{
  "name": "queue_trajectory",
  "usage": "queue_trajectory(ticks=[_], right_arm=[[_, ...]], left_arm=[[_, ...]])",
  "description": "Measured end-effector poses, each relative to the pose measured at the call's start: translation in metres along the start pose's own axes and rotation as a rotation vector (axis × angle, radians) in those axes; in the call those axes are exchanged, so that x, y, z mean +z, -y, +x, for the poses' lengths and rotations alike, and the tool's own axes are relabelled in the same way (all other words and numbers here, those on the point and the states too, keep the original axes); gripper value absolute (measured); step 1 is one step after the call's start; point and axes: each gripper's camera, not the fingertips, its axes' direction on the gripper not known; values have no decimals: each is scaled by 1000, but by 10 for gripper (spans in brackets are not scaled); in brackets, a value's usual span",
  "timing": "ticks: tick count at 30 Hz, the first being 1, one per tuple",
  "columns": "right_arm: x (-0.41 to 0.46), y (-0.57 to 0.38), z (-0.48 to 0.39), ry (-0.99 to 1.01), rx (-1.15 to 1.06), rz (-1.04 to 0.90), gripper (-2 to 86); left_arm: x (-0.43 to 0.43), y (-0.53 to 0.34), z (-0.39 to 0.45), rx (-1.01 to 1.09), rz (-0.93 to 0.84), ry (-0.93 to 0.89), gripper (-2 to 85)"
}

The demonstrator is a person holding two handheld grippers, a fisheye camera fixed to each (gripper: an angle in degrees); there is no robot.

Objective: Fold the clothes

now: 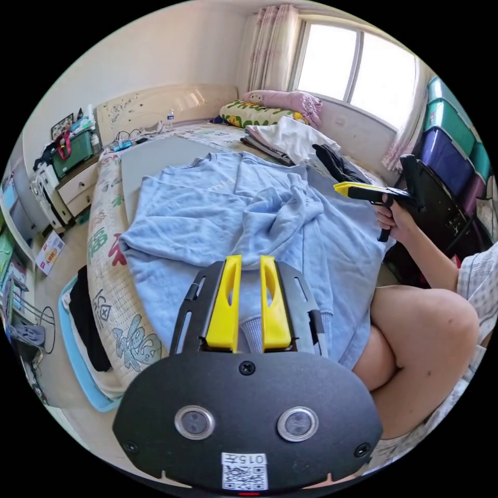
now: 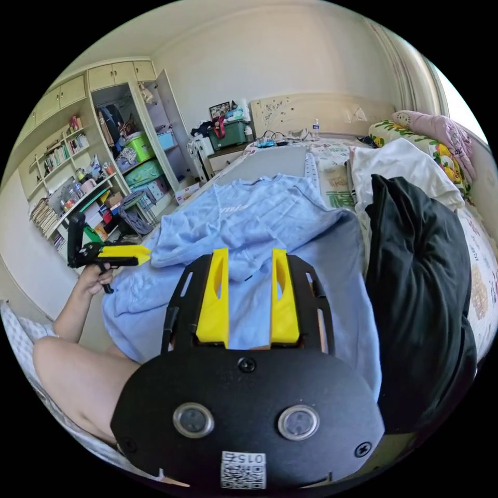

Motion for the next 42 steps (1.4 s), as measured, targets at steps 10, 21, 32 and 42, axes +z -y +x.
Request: queue_trajectory(ticks=[10,21,32,42], right_arm=[[136,54,51,374,-45,-323,59],[21,-132,11,422,-180,-475,5],[18,-84,36,199,30,-301,97],[3,-38,35,162,13,-350,2]], left_arm=[[34,9,-2,-83,-111,-47,59],[33,9,-14,-132,-108,-74,17],[19,12,-8,-74,-112,48,15],[-36,-16,-92,-333,128,-216,3]])
